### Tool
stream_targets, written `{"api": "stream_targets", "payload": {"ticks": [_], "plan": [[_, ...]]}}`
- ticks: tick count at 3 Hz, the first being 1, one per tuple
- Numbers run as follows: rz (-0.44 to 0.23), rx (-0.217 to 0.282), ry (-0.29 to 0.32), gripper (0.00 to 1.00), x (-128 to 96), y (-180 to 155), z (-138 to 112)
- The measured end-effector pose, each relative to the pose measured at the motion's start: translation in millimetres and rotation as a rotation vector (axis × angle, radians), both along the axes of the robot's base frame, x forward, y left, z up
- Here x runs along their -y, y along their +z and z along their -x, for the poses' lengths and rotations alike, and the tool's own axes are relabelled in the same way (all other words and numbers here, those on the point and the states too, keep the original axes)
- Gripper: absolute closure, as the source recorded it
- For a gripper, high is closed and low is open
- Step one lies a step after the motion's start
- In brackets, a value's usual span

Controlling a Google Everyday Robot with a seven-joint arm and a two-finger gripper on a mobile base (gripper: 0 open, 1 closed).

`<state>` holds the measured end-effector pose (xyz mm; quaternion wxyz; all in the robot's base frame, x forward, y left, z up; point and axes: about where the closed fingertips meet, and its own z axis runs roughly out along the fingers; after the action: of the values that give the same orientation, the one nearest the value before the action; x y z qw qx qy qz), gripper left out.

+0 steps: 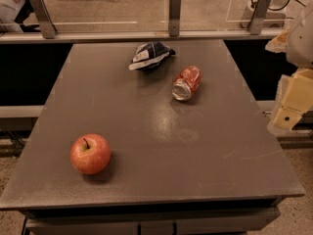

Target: Move coke can near apple

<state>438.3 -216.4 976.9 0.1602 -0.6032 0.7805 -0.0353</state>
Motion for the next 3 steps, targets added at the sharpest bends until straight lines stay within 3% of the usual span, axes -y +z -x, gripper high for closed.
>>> {"api": "stream_targets", "payload": {"ticks": [1,2,3], "plan": [[-0.009,0.012,0.007,0.0,-3,1,-6],[-0.077,0.055,0.049,0.0,-36,-5,-59],[-0.159,0.091,0.083,0.0,-86,-18,-133]]}}
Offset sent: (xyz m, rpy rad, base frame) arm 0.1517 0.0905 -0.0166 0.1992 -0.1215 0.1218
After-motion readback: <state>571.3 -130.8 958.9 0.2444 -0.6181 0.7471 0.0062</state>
